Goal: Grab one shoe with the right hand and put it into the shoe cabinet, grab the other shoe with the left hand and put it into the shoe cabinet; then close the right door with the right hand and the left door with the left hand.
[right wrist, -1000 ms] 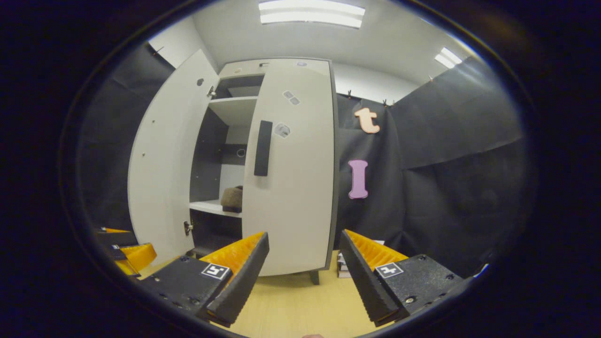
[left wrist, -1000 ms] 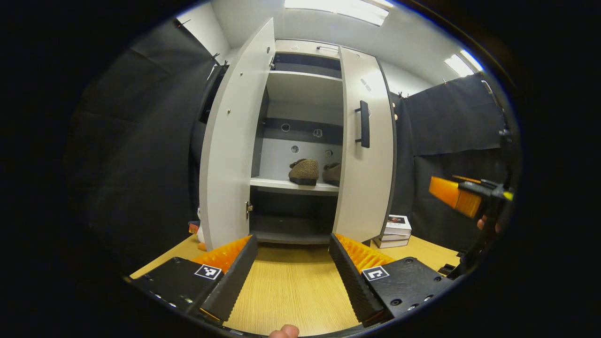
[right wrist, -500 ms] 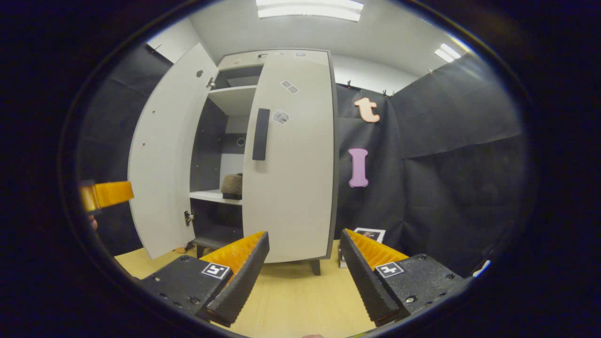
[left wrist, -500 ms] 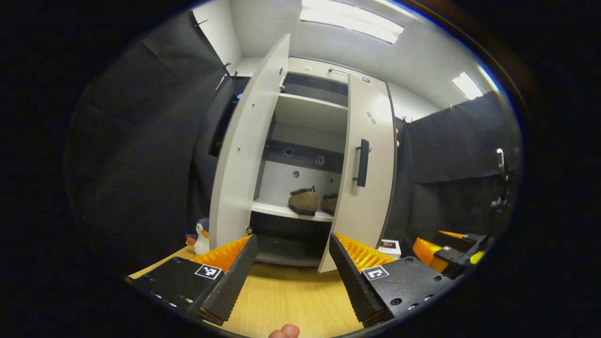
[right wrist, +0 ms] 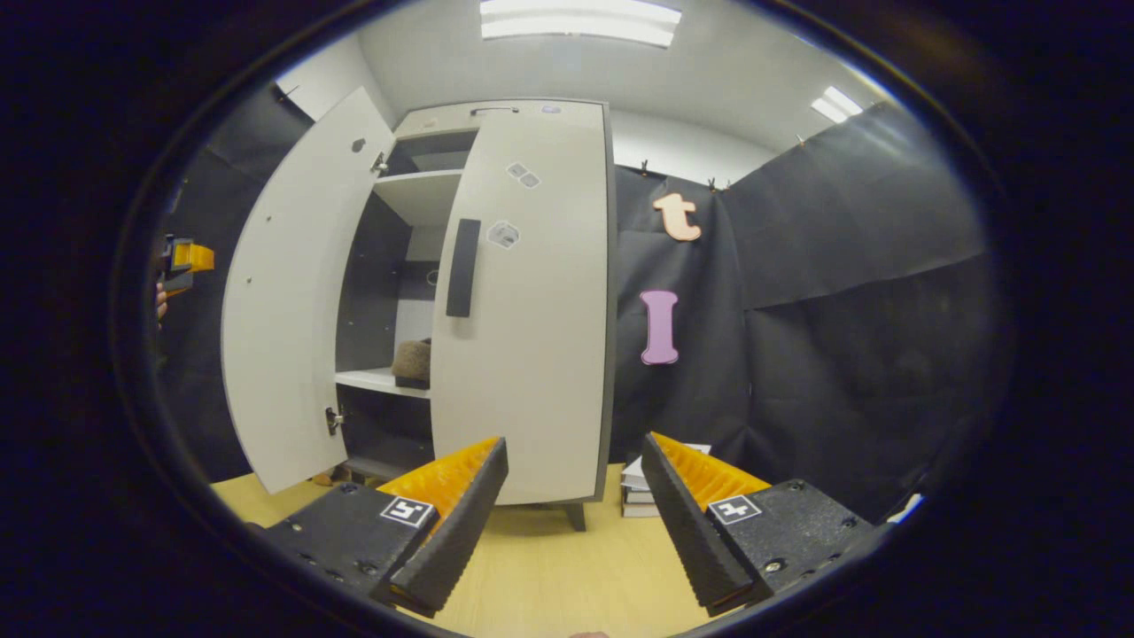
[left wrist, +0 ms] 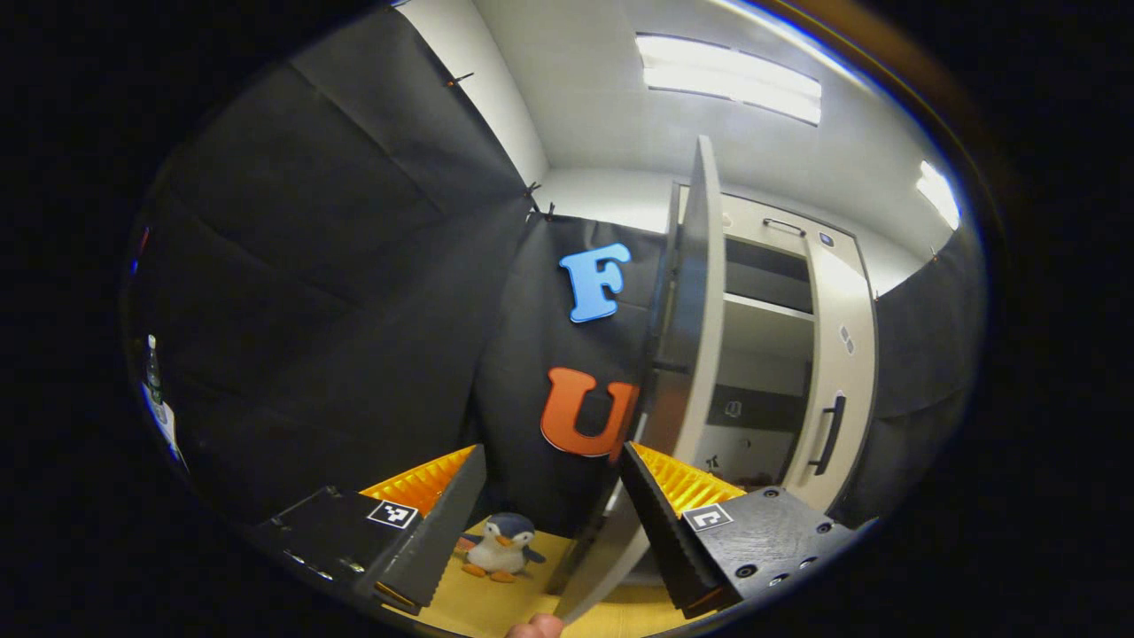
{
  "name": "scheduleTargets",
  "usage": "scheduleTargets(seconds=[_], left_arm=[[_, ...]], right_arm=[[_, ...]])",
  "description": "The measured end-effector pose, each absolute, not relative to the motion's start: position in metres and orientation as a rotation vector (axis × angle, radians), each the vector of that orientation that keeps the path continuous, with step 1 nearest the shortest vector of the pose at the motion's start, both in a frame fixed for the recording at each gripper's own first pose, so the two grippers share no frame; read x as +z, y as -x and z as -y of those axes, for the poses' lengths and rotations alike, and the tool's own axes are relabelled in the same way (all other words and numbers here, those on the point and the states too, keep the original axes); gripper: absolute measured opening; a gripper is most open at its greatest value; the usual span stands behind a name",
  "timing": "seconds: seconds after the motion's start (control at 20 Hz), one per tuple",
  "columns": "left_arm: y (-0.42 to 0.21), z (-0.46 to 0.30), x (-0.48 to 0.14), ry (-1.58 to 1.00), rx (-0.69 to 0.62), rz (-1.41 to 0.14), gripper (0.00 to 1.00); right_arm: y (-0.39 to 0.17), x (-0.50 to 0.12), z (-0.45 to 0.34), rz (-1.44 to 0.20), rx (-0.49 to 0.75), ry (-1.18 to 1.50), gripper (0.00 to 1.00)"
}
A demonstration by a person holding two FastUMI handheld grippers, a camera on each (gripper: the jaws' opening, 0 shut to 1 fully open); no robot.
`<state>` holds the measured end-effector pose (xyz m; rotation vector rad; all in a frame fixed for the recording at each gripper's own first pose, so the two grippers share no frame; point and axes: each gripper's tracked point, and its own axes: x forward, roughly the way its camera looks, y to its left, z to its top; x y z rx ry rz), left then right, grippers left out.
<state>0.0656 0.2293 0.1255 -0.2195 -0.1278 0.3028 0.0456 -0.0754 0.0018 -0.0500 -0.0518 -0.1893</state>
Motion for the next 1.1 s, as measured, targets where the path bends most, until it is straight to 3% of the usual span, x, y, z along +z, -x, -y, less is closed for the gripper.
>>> scheduleTargets(seconds=[0.4, 0.85, 1.1], left_arm=[[-0.113, -0.249, 0.095, 0.286, 0.266, 0.056, 0.93], [-0.119, -0.235, 0.104, 0.243, 0.246, 0.065, 0.92], [-0.122, -0.194, 0.103, 0.299, 0.139, 0.057, 0.92]], right_arm=[[-0.042, 0.0, 0.091, 0.027, -0.214, 0.048, 0.98], [-0.049, 0.004, 0.089, 0.032, -0.211, 0.04, 0.98], [-0.051, 0.009, 0.086, 0.034, -0.207, 0.049, 0.98]])
